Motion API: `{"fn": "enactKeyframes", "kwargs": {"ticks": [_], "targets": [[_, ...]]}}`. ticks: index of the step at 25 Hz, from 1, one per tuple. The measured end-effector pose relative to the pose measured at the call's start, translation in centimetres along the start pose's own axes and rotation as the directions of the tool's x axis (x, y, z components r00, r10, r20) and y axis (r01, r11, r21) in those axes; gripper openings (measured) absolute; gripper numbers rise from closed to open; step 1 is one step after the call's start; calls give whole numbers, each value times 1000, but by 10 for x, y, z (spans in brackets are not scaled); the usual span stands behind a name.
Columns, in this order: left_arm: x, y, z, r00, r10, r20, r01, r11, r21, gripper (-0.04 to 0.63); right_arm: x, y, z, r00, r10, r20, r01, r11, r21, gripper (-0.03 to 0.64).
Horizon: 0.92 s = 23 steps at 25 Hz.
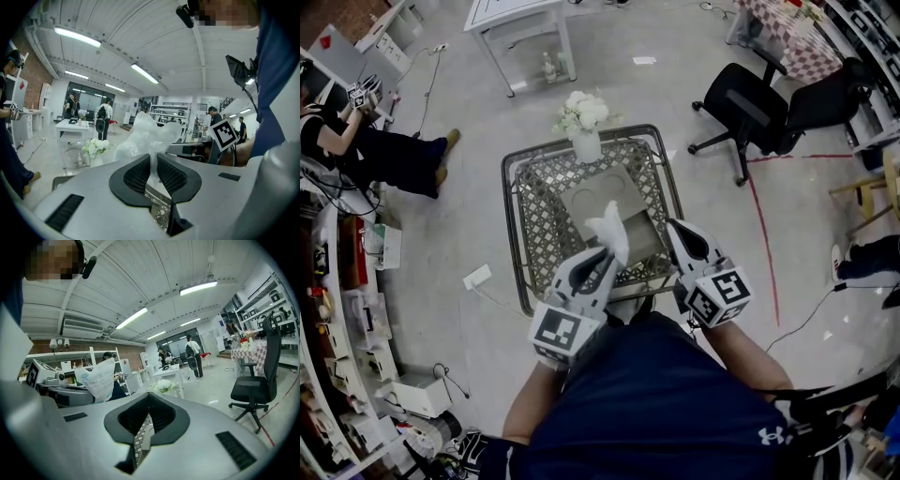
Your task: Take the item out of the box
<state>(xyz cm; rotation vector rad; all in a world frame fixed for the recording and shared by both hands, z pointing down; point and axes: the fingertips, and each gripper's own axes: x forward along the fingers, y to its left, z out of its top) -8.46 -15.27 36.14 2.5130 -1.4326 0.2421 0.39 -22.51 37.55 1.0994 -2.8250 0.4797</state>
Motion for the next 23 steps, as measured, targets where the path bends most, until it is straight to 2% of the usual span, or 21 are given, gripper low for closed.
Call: {"fn": "enactKeyframes", "kwargs": {"ticks": [6, 11, 23], "targets": [[-1, -2, 5, 1000, 3, 24, -3, 1000, -4, 58, -3, 0, -1, 1000, -4, 1, 4, 1000, 4, 2], [-2, -1, 2, 1000, -6, 11, 6, 1000, 22, 58, -3, 0, -1, 1000, -7, -1, 7, 1000, 5, 2], [2, -3, 3, 1000, -4, 16, 4, 1000, 16, 58, -3, -4, -6, 1000, -11, -5, 11, 1000, 5, 2]]}}
